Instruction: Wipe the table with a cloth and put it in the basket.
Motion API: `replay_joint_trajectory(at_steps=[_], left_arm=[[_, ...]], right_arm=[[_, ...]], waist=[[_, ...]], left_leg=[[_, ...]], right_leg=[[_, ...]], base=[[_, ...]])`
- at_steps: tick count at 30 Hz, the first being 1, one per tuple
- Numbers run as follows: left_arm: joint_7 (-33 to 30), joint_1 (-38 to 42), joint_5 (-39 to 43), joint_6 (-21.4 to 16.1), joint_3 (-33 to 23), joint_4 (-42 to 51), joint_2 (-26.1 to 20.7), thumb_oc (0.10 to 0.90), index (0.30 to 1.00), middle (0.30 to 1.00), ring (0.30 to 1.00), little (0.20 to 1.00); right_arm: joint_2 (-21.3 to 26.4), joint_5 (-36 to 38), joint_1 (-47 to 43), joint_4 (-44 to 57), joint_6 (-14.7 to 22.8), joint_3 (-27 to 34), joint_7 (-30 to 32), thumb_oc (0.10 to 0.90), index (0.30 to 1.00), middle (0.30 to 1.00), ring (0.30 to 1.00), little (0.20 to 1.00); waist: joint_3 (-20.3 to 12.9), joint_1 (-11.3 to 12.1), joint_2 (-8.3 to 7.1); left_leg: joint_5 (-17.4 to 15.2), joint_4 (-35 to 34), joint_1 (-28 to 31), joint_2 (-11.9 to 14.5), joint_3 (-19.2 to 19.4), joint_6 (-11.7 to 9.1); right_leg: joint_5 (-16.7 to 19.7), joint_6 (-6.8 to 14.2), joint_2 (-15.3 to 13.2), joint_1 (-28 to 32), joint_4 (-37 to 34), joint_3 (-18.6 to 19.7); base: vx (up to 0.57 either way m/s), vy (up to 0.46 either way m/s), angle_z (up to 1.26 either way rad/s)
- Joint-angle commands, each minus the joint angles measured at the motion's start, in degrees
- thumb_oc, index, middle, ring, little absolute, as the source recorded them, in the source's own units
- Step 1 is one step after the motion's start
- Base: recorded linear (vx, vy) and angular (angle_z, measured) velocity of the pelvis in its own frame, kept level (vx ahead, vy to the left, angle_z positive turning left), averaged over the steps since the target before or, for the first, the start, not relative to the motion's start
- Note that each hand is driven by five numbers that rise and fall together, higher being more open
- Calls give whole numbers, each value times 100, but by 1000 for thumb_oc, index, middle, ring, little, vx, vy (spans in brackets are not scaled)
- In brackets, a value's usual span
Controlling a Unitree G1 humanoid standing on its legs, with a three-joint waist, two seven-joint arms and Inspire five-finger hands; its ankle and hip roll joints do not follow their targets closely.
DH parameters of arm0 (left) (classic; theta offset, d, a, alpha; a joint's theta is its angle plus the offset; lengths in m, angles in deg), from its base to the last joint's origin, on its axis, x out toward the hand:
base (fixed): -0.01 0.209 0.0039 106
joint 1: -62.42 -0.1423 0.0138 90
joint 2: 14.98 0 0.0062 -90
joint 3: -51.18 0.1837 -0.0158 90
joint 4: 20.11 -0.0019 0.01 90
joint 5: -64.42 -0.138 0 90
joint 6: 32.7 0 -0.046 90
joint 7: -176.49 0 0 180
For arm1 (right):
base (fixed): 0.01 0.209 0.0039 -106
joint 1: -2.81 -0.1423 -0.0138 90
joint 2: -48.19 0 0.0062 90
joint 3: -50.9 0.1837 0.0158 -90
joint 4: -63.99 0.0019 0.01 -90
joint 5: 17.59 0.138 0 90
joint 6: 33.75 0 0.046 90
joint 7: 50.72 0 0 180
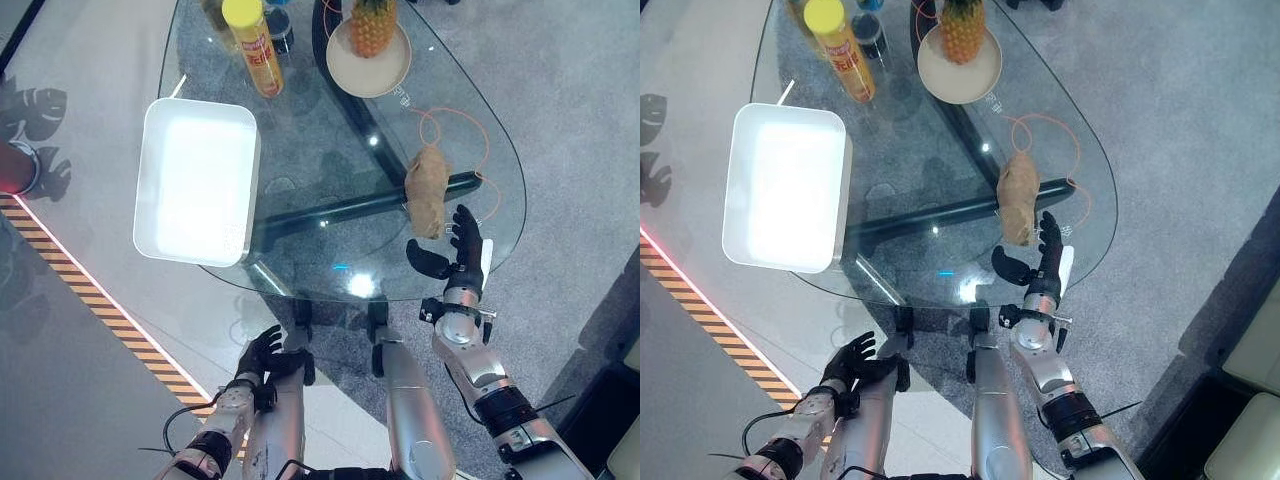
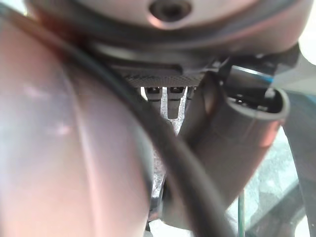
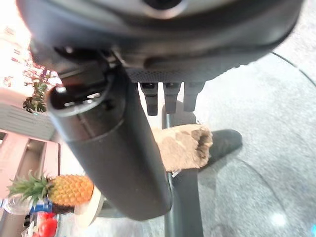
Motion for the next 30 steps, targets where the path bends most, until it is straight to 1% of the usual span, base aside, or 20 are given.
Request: replay_joint_trajectory(at_steps=[1, 2, 3, 10, 13, 16, 21, 25, 30], left_arm=[[-14, -314, 181, -75, 182, 179, 268, 800, 900, 900, 900, 900], [-17, -308, 202, -72, 196, 206, 273, 800, 900, 900, 900, 900], [-57, -281, 268, -39, 231, 266, 286, 800, 900, 900, 900, 900], [-159, -211, 362, -40, 332, 362, 346, 800, 900, 900, 900, 900], [-184, -216, 398, -32, 367, 452, 330, 800, 900, 900, 900, 900], [-180, -194, 477, -38, 377, 485, 325, 800, 900, 900, 900, 900], [-212, -154, 572, 8, 387, 618, 296, 800, 900, 900, 900, 900], [-246, -137, 593, 33, 414, 759, 290, 800, 900, 900, 900, 900], [-375, -71, 760, -65, 413, 828, 295, 800, 900, 900, 900, 900]], right_arm=[[139, -391, -205, 1029, 456, 230, 538, 800, 900, 900, 900, 900], [121, -350, -219, 1047, 431, 223, 629, 800, 900, 900, 900, 900], [81, -322, -259, 1073, 390, 206, 889, 800, 900, 900, 900, 900], [-7, -304, -477, 1015, 307, 206, 1347, 800, 900, 900, 900, 900], [73, -369, -633, 1055, 212, 196, 1500, 800, 900, 900, 900, 900], [163, -262, -810, 1056, 150, 240, 1610, 800, 900, 900, 900, 900], [255, -48, -1016, 1033, 166, 321, 1822, 800, 900, 900, 900, 900], [299, 55, -1171, 964, 127, 350, 1845, 800, 900, 900, 900, 900], [347, 84, -1373, 777, 33, 311, 1903, 800, 900, 900, 900, 900]], waist=[[-31, -145, -79], [-31, -143, -77], [-31, -142, -71], [-31, -117, -41], [-31, -90, -11], [-31, -68, 12], [-31, -19, 57], [-31, 13, 92], [-31, 29, 130]], left_leg=[[-675, 948, -361, -443, 162, 276], [-671, 969, -419, -443, 166, 277], [-668, 1027, -563, -442, 178, 277], [-705, 1170, -911, -466, 178, 306], [-725, 1259, -1093, -486, 188, 335], [-756, 1380, -1256, -496, 181, 343], [-792, 1523, -1521, -507, 166, 371], [-805, 1575, -1681, -525, 141, 400], [-797, 1628, -1877, -533, 132, 408]], right_leg=[[405, -186, 123, -25, -389, -386], [409, -183, 120, -84, -363, -383], [425, -177, 109, -229, -312, -371], [474, -179, 83, -564, -244, -375], [501, -175, 82, -761, -184, -370], [518, -167, 77, -938, -114, -351], [560, -148, 60, -1228, -28, -325], [610, -135, 62, -1423, 6, -313], [623, -151, 84, -1645, 69, -309]], base=[[34, 54, -1], [47, 65, 0], [39, 44, 0], [32, 33, 0], [31, 50, 3], [43, 60, 3], [33, 22, 4], [18, 7, 4], [0, 0, 0]])
